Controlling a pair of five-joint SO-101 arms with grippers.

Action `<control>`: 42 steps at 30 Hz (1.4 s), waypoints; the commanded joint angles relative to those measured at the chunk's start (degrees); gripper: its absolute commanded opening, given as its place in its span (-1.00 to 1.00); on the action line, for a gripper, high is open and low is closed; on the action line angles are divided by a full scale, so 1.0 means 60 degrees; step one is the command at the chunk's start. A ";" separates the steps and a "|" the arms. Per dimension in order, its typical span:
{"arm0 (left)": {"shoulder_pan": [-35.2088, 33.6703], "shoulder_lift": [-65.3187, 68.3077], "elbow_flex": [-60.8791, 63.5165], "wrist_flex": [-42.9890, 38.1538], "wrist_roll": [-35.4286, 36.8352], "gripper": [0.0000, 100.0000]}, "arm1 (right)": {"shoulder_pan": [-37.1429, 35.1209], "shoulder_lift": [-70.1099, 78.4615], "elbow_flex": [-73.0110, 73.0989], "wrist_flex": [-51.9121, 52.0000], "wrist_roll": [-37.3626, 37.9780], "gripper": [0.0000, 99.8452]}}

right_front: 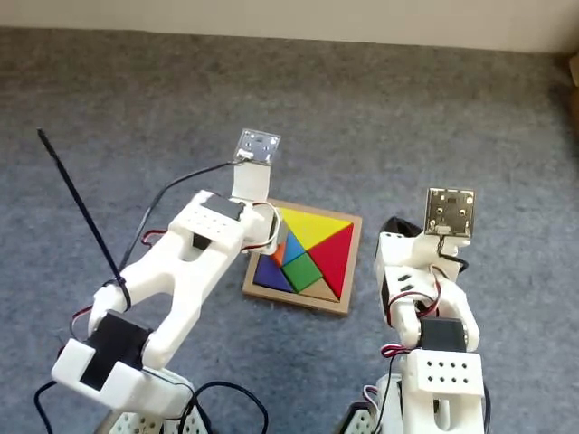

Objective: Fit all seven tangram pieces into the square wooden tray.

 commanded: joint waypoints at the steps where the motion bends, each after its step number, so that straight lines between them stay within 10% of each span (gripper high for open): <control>1: -0.0183 -0.0462 -0.0139 0.0205 0.0088 -0.55 | 0.0081 -0.0242 -0.0037 -0.0271 -0.0029 -0.99; 36: -0.0300 -0.2615 0.0681 0.0894 0.0015 -0.56 | 0.0095 -0.0242 -0.0037 -0.0271 -0.0029 -0.99; 42: -0.0300 -0.5033 0.1927 0.0821 -0.0015 -0.80 | 0.0110 -0.0242 -0.0037 -0.0271 -0.0029 -0.99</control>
